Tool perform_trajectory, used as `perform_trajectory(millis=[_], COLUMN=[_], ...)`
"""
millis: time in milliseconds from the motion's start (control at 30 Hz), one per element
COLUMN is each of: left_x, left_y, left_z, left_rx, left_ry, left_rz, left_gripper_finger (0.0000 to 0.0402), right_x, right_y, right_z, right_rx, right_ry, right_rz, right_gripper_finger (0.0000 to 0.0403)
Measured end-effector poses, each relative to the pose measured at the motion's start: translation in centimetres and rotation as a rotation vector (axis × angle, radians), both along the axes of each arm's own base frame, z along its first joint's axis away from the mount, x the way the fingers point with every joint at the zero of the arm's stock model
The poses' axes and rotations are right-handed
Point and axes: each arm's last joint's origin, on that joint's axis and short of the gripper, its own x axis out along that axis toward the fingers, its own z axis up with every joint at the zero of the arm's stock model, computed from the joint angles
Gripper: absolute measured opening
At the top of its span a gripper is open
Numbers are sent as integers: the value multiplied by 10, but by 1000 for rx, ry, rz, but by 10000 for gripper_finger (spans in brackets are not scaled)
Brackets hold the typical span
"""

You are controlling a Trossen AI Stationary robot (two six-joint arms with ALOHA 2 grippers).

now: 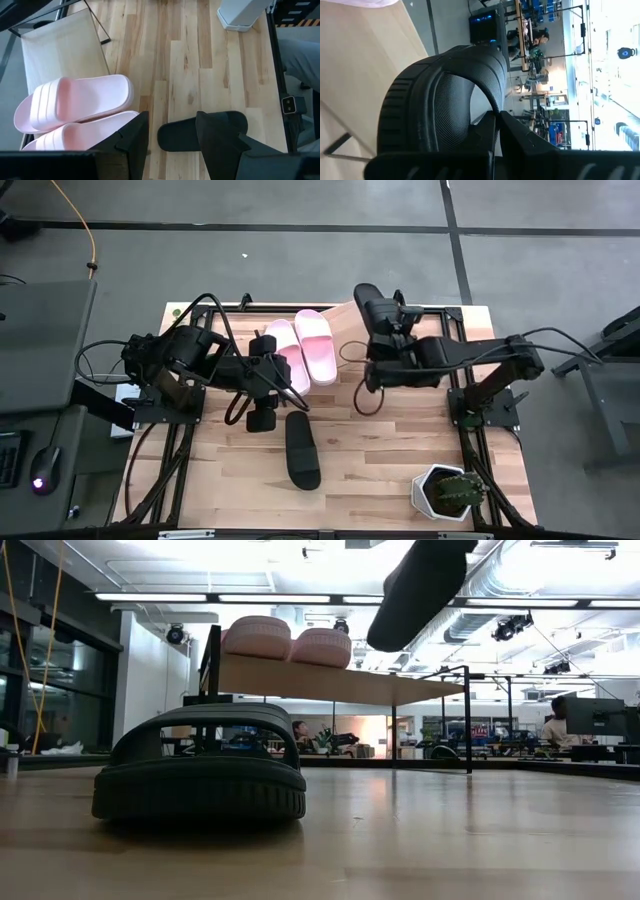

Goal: Pick and place slides into the shelf
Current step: Put the right black slide on the shelf

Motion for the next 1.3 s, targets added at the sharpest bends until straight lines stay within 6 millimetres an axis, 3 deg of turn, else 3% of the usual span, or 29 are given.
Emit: perform_trajectory(millis=[267, 567, 833, 1300], left_x=[0, 0, 0, 0], left_y=[0, 0, 0, 0], left_z=[0, 0, 0, 0], left_rx=[1, 6, 17, 17], left_ry=[0, 1, 4, 5], left_rz=[1, -5, -19, -19], left_gripper_finger=[152, 152, 152, 152], right_x=[26, 31, 34, 16], right_y=[-28, -77, -107, -106], right_z=[9, 13, 19, 3], right_rx=[69, 153, 193, 302], right_ry=[-18, -51, -115, 27], right_rz=[84, 68, 120, 24], right_gripper_finger=[0, 0, 0, 0])
